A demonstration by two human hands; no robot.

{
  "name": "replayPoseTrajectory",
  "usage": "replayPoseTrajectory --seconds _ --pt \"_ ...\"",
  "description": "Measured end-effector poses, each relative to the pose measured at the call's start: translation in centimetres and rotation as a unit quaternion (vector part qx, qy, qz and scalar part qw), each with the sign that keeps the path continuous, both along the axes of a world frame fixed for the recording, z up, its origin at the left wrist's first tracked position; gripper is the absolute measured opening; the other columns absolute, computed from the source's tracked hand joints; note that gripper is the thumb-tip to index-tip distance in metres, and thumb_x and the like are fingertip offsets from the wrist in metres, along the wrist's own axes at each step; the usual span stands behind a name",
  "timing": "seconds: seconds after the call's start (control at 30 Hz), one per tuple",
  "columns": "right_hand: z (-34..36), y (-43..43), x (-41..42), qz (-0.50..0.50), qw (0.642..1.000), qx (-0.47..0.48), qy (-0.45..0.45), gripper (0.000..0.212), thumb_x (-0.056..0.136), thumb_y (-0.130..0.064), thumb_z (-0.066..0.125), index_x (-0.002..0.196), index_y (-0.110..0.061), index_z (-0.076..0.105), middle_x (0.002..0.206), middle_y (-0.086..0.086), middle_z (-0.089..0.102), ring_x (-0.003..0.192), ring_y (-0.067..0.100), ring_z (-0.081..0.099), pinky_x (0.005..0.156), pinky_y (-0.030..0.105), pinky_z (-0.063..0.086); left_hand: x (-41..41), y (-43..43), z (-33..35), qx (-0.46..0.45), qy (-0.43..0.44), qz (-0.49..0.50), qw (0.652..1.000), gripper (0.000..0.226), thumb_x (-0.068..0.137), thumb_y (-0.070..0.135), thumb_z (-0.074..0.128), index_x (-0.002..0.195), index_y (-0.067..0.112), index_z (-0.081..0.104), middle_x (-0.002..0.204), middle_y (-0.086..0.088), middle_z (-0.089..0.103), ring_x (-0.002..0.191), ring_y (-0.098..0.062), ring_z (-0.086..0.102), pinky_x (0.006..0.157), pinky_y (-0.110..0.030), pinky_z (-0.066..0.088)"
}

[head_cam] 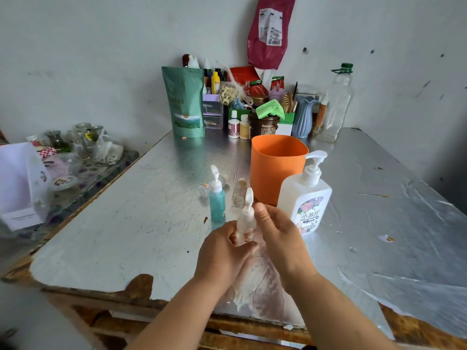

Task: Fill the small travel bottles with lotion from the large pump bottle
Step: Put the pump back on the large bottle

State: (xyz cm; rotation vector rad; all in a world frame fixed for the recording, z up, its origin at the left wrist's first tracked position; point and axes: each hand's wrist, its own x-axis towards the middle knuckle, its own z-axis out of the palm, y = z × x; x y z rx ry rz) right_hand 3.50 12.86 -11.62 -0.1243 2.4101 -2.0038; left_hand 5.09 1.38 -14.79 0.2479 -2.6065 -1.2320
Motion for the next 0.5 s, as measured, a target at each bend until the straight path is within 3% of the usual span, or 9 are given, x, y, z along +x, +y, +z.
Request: replayPoseTrajectory --seconds 0.1,0.17,0.3,0.5 --pt "0.5 1.3 0.5 0.006 0.999 -0.047 -0.019 0.032 0.09 -0.058 0.049 0.096 -0.032 0.066 0.099 -0.012 0.072 0.101 0.007 0.064 0.094 0.035 0.05 0.0 -0.1 -0.4 0.003 -0.001 0.007 1.0 0.024 0.08 0.046 0.072 0.094 0.03 0.061 0.079 0.011 0.065 0.076 -0.008 0.063 0.073 -0.028 0.053" --pt "0.5 1.8 0.4 0.01 1.0 -0.015 -0.019 0.016 0.093 -0.045 0.055 0.099 -0.034 0.065 0.101 -0.013 0.069 0.101 0.007 0.062 0.096 0.035 0.05 0.1 -0.1 -0.4 0.005 -0.001 0.003 1.0 0.025 0.08 0.046 0.073 0.097 0.031 0.062 0.083 0.012 0.067 0.079 -0.009 0.064 0.075 -0.029 0.054" --pt "0.6 1.5 0.1 0.034 0.997 0.065 0.008 0.031 0.087 -0.036 0.068 0.117 -0.03 0.064 0.116 -0.008 0.066 0.111 0.008 0.06 0.101 0.029 0.045 0.4 0.0 -0.1 0.001 -0.008 -0.034 0.999 0.027 0.082 0.046 0.071 0.104 0.034 0.063 0.093 0.018 0.068 0.087 -0.003 0.064 0.082 -0.022 0.052" --pt "1.4 0.8 -0.6 0.036 0.984 0.168 0.056 0.027 0.091 -0.031 0.063 0.114 -0.017 0.064 0.113 -0.007 0.061 0.108 0.013 0.058 0.089 0.022 0.041 0.5 0.0 0.0 -0.02 -0.008 -0.043 0.999 0.026 0.083 0.048 0.068 0.101 0.031 0.062 0.091 0.015 0.067 0.088 -0.004 0.064 0.082 -0.018 0.05"
